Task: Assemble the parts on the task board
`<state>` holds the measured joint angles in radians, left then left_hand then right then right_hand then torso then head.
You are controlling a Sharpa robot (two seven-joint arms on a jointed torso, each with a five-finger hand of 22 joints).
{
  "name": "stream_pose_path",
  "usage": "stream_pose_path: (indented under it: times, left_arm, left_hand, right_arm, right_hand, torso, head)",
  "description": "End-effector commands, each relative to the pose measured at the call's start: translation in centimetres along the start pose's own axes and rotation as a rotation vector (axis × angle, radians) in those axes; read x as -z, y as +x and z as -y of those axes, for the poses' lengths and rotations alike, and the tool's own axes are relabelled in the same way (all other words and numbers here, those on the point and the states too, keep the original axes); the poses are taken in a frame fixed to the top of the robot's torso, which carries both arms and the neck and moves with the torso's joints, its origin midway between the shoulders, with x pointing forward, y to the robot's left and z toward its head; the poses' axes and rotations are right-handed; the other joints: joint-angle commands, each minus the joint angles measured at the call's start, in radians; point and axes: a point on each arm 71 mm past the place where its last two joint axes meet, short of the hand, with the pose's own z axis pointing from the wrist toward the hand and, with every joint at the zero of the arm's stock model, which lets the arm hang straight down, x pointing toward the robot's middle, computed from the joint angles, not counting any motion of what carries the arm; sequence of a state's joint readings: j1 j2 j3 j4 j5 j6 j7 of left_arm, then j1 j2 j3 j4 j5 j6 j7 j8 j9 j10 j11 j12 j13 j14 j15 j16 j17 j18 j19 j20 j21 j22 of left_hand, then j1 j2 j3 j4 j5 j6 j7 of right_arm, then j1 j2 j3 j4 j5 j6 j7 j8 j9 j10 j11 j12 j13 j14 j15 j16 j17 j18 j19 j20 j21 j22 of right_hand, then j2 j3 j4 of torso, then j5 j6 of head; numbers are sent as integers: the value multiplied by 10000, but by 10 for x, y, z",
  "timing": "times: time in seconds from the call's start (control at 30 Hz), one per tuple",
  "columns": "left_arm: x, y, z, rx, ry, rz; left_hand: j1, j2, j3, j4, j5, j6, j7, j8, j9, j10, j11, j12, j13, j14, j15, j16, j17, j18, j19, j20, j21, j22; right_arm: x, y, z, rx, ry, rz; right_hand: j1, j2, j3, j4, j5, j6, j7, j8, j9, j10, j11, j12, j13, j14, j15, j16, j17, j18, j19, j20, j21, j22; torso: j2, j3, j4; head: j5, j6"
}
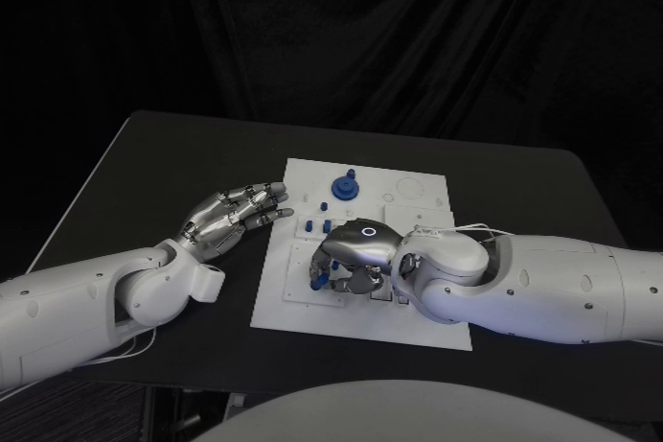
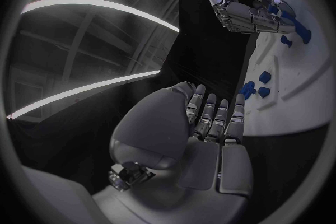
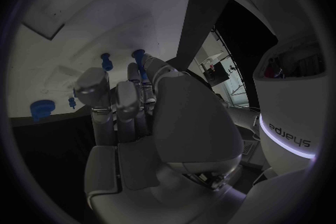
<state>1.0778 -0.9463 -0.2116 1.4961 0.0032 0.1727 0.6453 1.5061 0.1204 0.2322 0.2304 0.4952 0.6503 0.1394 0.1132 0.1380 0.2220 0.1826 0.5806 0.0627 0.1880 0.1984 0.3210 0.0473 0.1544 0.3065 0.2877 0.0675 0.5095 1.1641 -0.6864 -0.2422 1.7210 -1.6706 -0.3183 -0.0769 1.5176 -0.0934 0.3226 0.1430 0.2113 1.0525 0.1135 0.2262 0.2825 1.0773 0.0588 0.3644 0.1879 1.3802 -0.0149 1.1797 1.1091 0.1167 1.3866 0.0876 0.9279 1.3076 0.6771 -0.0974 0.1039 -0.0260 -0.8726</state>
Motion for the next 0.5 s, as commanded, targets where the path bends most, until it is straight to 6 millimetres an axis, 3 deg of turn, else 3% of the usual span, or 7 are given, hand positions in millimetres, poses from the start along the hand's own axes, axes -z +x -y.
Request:
stream_pose_path:
  times: [0.03,0.1,0.13,0.2,0.3,0.43,0.5]
  left_arm:
    - [-1,2,-1,142,44,-111]
    - [-1,2,-1,143,40,-113]
    - [-1,2,-1,143,37,-114]
    - [-1,2,-1,147,33,-120]
    - [-1,2,-1,149,28,-123]
    - [-1,2,-2,152,19,-126]
    - [-1,2,-2,153,16,-128]
  left_hand:
    - [-103,23,75,-4,-69,14,58,54,-17,1,49,35,10,-12,67,52,13,-13,58,7,5,-18]
    - [-103,23,75,-4,-69,14,58,54,-17,1,49,35,10,-12,67,52,13,-13,58,7,5,-18]
    - [-103,23,75,-4,-69,14,58,54,-17,1,49,35,10,-12,67,52,13,-13,58,7,5,-18]
    - [-103,23,75,-4,-69,14,58,54,-17,1,49,35,10,-12,67,52,13,-13,58,7,5,-18]
    - [-103,23,75,-4,-69,14,58,54,-17,1,49,35,10,-12,67,52,13,-13,58,7,5,-18]
    - [-103,23,75,-4,-69,14,58,54,-17,1,49,35,10,-12,67,52,13,-13,58,7,5,-18]
    - [-103,23,75,-4,-69,14,58,54,-17,1,49,35,10,-12,67,52,13,-13,58,7,5,-18]
  right_arm:
    - [0,5,3,93,222,-401]
    - [0,5,4,108,265,-447]
    - [-1,5,4,116,282,-458]
    - [-2,6,4,124,284,-435]
    - [-3,6,4,113,243,-387]
    - [-4,6,2,87,135,-233]
    - [-4,5,2,54,90,-127]
  right_hand:
    - [-163,59,-27,7,-72,-459,157,-289,1000,-233,126,-178,-37,-100,116,-122,-97,-56,-59,71,-189,1147]
    - [-312,-3,-27,123,-216,-1297,221,-806,793,-698,277,-397,-80,-193,241,-231,-205,-41,-154,147,-382,1100]
    - [-405,-55,-32,201,-347,-1876,127,-1160,628,-1016,400,-508,-93,-270,340,-320,-296,-29,-229,218,-533,1064]
    - [-566,-126,-101,316,-598,-2543,56,-1554,401,-1501,561,-646,-103,-378,465,-439,-419,-7,-340,337,-756,1010]
    - [-697,-127,-218,384,-818,-3049,-23,-1654,203,-1876,649,-689,-81,-465,546,-524,-515,27,-429,428,-942,968]
    - [-986,-134,-613,536,-1385,-5230,-351,-1741,-708,-2390,690,-594,21,-554,590,-576,-593,88,-509,536,-1090,935]
    - [-1083,-152,-808,643,-1527,-5793,-450,-1755,-1004,-2486,696,-468,95,-595,601,-600,-629,107,-545,561,-1172,919]
  torso:
    - [-3,0,-19]
    - [-6,0,-21]
    - [-6,0,-18]
    - [-4,0,-10]
    - [-2,4,-5]
    - [-5,1,-1]
    - [-5,-2,2]
  head:
    - [0,0]
    - [2,0]
    - [-1,0]
    - [-12,0]
    - [-27,0]
    - [-40,0]
    - [-47,0]
